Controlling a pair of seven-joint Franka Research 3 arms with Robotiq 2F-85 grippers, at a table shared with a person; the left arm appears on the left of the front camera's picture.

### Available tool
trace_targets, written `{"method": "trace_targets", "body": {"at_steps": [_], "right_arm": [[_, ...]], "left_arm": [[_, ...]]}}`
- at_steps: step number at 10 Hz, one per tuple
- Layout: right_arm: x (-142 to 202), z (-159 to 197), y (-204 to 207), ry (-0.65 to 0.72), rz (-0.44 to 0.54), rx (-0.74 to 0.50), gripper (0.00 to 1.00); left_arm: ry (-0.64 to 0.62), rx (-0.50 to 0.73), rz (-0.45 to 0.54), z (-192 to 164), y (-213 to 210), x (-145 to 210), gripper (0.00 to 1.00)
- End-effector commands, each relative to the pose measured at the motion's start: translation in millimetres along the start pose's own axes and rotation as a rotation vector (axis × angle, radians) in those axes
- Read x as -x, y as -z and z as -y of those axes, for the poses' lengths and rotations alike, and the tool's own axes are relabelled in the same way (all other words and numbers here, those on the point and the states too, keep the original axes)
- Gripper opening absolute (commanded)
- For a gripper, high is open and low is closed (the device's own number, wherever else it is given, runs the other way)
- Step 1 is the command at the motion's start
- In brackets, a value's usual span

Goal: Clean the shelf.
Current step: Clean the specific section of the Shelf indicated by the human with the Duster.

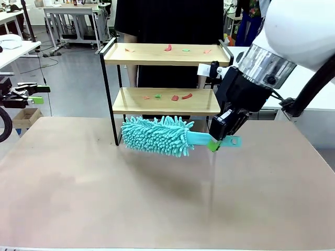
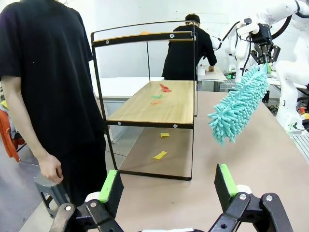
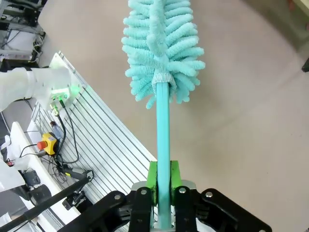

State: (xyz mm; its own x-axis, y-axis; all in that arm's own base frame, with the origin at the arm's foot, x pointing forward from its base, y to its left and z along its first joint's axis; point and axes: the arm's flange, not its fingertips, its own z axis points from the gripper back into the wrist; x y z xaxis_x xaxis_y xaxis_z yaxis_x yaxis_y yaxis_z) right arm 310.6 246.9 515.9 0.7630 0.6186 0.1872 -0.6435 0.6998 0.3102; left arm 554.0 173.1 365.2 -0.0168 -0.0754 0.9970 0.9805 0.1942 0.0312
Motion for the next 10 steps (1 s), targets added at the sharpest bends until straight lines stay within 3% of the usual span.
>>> {"method": "trace_targets", "body": {"at_steps": [1, 3, 5, 10], "right_arm": [[-10.0, -15.1, 15.6, 0.05, 0.063, 0.034, 0.13], [-10.2, -39.4, 33.9, 0.144, 0.121, 0.117, 0.13], [-15.1, -57.6, 56.4, 0.185, 0.126, 0.116, 0.13], [-56.7, -90.2, 109.8, 0.407, 0.206, 0.181, 0.13]], "left_arm": [[0.003, -0.001, -0.001, 1.0, 0.4, -1.3, 1.0], [0.003, -0.001, -0.001, 1.0, 0.4, -1.3, 1.0], [0.003, -0.001, -0.001, 1.0, 0.4, -1.3, 1.0], [0.003, -0.001, -0.001, 1.0, 0.4, -1.3, 1.0]]}}
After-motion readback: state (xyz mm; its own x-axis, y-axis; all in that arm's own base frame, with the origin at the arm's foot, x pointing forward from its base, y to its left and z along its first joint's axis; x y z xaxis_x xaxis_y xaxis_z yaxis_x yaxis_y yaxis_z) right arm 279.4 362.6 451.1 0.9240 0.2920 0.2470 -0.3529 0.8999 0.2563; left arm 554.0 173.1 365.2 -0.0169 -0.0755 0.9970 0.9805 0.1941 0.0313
